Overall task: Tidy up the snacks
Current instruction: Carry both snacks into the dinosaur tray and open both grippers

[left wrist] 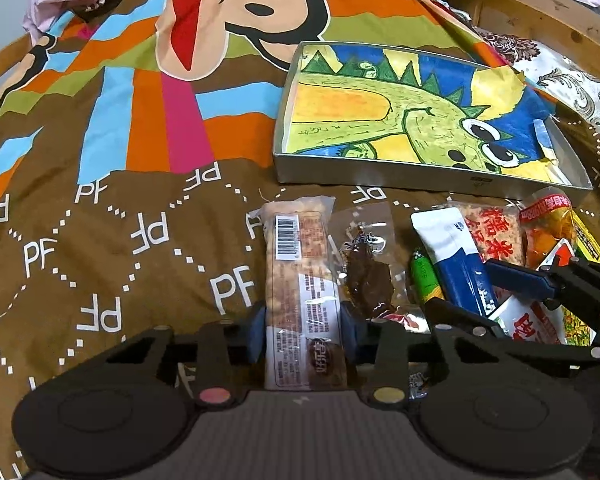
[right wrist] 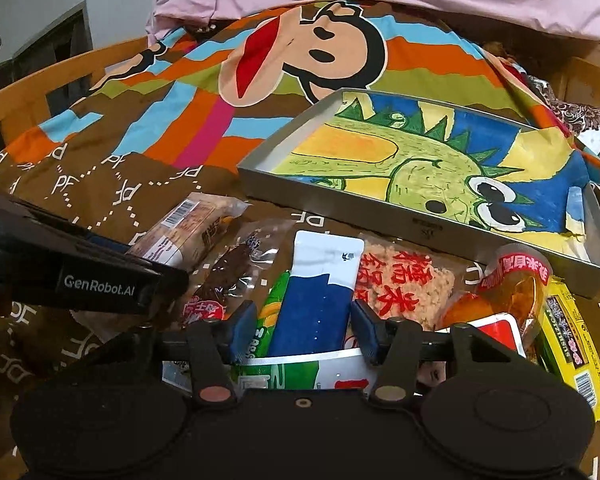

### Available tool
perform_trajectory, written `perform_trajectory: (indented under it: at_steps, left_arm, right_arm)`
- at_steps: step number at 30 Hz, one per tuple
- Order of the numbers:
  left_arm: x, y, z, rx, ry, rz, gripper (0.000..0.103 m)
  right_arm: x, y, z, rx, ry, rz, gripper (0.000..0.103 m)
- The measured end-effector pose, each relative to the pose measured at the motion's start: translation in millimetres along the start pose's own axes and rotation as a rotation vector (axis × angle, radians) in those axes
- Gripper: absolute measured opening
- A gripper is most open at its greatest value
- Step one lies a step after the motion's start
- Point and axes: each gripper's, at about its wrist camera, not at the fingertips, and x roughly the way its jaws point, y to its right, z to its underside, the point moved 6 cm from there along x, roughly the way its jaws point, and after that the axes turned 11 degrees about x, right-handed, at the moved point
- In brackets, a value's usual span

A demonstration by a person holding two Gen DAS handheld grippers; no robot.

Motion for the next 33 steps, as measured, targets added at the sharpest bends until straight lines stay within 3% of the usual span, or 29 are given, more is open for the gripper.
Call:
perform_trajectory:
  at_steps: [2,9,19,27,33]
  left_arm:
    - [-2,0,1,-0.027,0.009,0.002,0.042]
    - [-12,1,3,-0.073,0.034,0.019,0.041]
    - [-32,3,1,-0.076,0.107,-0.018,0.041]
    - [-53,-14,-16,-0.174,0.272,-0.117,0.041]
    - [-34,-27,-57,-0.222,0.374,-0.152,0.041]
  right_arm:
    - [0,-3,1,0.009,-0.006,-0.011,0.038]
    - [-8,-8,2,-0.029,0.03,0.02,0.031]
    - [-35,-2,-9,-0.005,0.16,0.011,0.031]
    - [-48,-4,-34,-0.075,0.323,0.013,0.031]
    - [-41,13,-73,-0.03,0.413,0.036,0.031]
